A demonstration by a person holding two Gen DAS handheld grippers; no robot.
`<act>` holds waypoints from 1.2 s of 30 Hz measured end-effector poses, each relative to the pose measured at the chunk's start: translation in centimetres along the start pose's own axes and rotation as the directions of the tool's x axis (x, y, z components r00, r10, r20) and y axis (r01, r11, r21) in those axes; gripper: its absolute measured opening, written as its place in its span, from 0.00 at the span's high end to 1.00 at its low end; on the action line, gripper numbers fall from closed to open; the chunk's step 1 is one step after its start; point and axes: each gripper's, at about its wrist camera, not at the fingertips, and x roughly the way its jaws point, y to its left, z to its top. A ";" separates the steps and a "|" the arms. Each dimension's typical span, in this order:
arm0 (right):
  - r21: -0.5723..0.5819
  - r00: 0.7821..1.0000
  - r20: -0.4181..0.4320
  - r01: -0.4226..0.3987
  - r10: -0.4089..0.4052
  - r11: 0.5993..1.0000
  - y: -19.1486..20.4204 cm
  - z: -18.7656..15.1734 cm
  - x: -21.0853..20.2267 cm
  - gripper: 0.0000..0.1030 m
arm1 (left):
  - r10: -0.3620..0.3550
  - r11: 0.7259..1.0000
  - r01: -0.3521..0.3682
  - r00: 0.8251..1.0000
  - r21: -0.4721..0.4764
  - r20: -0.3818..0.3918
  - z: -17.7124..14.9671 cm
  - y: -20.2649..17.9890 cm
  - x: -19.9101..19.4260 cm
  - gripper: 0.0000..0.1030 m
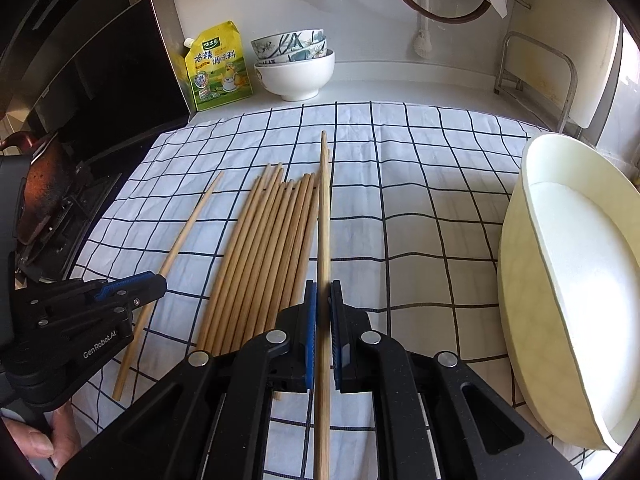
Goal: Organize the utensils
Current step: 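Close the left gripper on one wooden chopstick while the right gripper grasps another, then lift the chopsticks and carry both grippers over the cream basin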
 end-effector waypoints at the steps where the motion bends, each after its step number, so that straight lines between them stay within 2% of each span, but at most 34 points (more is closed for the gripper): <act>1: 0.002 1.000 0.006 -0.004 0.004 1.000 0.0 0.1 -0.3 0.94 | -0.002 1.000 0.002 1.000 -0.001 0.006 0.0 0.0 -0.3 0.93; 11: 0.022 0.994 0.103 -0.027 0.025 0.999 -0.5 0.9 -4.6 0.94 | -0.019 1.000 0.019 0.996 -0.007 0.082 1.0 -0.3 -4.2 0.93; 17: 0.050 0.986 0.167 -0.030 0.021 0.998 -2.5 1.9 -7.8 0.94 | -0.043 0.999 0.043 0.991 0.007 0.124 2.3 -1.9 -6.3 0.93; 27: 0.148 0.976 0.205 0.045 -0.075 0.988 -9.4 2.0 -11.1 0.94 | -0.131 0.988 0.114 0.975 0.101 0.181 4.8 -8.1 -8.4 0.93; 36: 0.251 0.966 0.190 0.122 -0.173 0.960 -16.1 1.6 -12.4 0.94 | -0.233 0.954 0.187 0.955 0.236 0.184 7.3 -15.7 -8.7 0.93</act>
